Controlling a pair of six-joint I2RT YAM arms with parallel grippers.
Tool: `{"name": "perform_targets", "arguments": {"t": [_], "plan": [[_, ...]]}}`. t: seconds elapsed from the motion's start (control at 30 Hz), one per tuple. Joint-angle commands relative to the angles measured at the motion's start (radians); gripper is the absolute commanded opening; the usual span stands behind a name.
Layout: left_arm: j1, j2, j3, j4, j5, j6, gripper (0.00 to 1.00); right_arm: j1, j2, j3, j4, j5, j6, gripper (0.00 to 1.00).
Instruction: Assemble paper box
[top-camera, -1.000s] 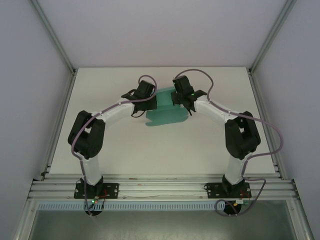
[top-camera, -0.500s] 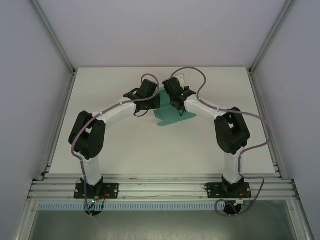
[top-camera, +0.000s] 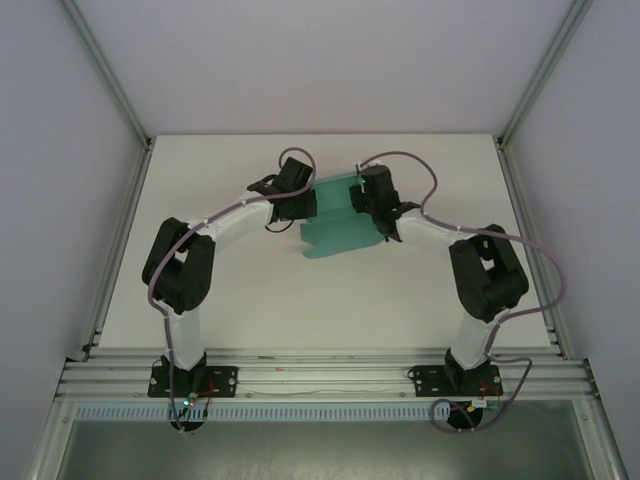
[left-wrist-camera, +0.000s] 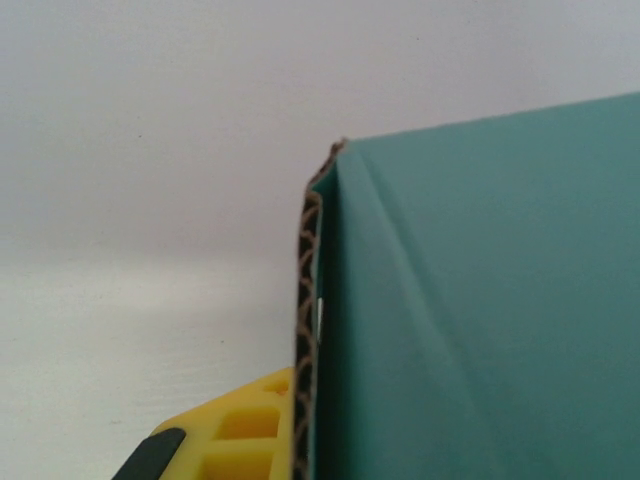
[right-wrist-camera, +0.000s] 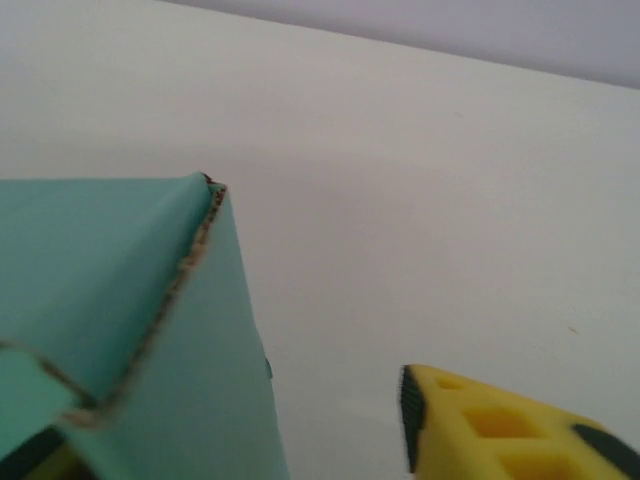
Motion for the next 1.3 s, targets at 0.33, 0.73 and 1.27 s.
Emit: {"name": "perform_targets", "arguments": {"t": [0.33,0.73,1.27], "plan": [[0.018,-0.023,0.005,-0.031,0.012,0.130,0.00,-0.027,-0.341,-0.190,0.189,-0.301,0.056,1.00],[-0.080,0.040,0.068,-0.591,0.046,0.297,0.00,-0.110,-0.435,-0.174,-0.356,-0.061,0.240,1.00],[-0.162,0.437,0.468,-1.023,-0.329,0.254,0.00,-0.116,-0.423,-0.192,-0.446,-0.053,0.275,1.00]]}}
